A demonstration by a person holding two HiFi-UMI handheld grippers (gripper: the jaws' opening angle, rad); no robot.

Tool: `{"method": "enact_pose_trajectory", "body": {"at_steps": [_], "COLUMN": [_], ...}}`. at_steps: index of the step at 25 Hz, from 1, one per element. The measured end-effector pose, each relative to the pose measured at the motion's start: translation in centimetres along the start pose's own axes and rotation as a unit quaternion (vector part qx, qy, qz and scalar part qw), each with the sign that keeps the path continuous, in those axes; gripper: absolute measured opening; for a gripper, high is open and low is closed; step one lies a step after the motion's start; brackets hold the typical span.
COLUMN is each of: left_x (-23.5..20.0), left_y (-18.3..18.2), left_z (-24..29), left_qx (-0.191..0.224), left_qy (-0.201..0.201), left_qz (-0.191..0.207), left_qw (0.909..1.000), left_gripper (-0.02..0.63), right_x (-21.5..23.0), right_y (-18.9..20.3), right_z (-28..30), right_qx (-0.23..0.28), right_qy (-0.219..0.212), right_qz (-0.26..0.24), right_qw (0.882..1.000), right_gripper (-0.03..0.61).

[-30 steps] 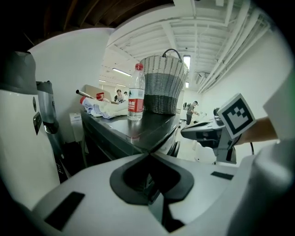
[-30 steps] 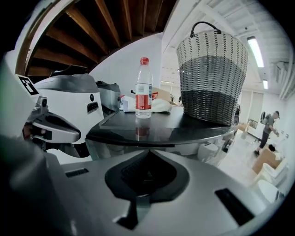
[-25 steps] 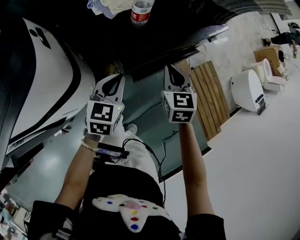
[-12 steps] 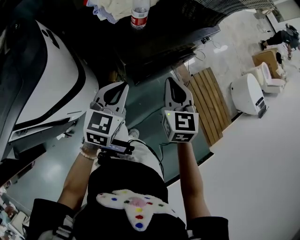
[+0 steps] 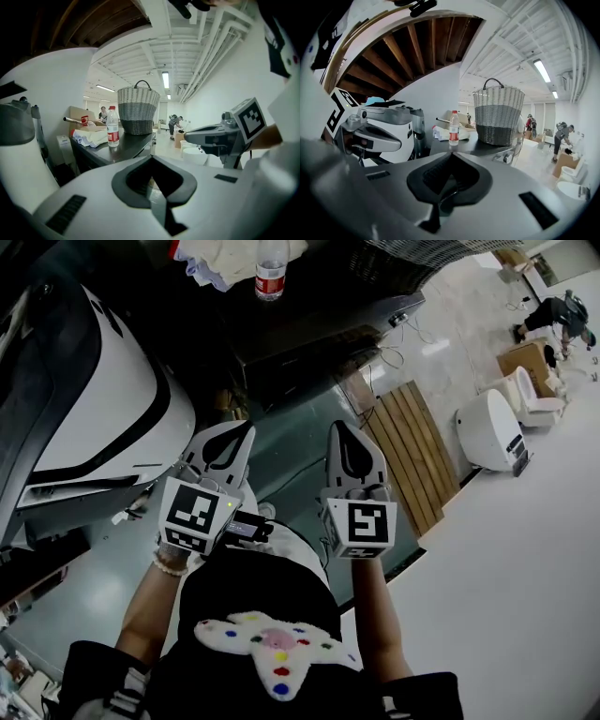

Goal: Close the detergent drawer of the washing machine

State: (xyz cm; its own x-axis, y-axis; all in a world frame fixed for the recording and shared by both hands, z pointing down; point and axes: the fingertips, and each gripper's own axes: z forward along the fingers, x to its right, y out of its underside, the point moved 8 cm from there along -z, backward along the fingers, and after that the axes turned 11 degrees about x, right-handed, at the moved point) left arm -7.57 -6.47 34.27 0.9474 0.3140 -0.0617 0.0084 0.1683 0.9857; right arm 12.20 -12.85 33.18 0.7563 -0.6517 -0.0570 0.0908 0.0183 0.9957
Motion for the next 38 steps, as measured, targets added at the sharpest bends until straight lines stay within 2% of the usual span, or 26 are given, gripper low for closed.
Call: {"method": "enact_pose_trajectory", "body": {"at_steps": [10,20,38], "left_x": [1.7,2.7,2.6], "left_y": [-1.0,-1.5,-2.0], "left_z": [-2.6,-3.3,-3.3], "left_qx": [0.006,0.01,0.021], "left_qy": [-0.019,-0.024,-0.021], "left_qz": [0.008,0.015,0.018], "left_qw": [0.9998,0.9995,0.9994], "left_gripper": [0.011,0.011,0.011], "right_x": [-1.0,-1.0,-1.1], "right_y": [-2.7,-2.0,-1.6], "right_z": [-3.3,-5.1,-5.0], "right_qx": [0.022,0.02,0.016], "right_qy": [-0.007,-0.007,-0.013], "right_qz": [-0.008,0.011,0.003], "right_qw": [1.0,1.0,1.0], "right_gripper": [0.005,0.005,0.005]}}
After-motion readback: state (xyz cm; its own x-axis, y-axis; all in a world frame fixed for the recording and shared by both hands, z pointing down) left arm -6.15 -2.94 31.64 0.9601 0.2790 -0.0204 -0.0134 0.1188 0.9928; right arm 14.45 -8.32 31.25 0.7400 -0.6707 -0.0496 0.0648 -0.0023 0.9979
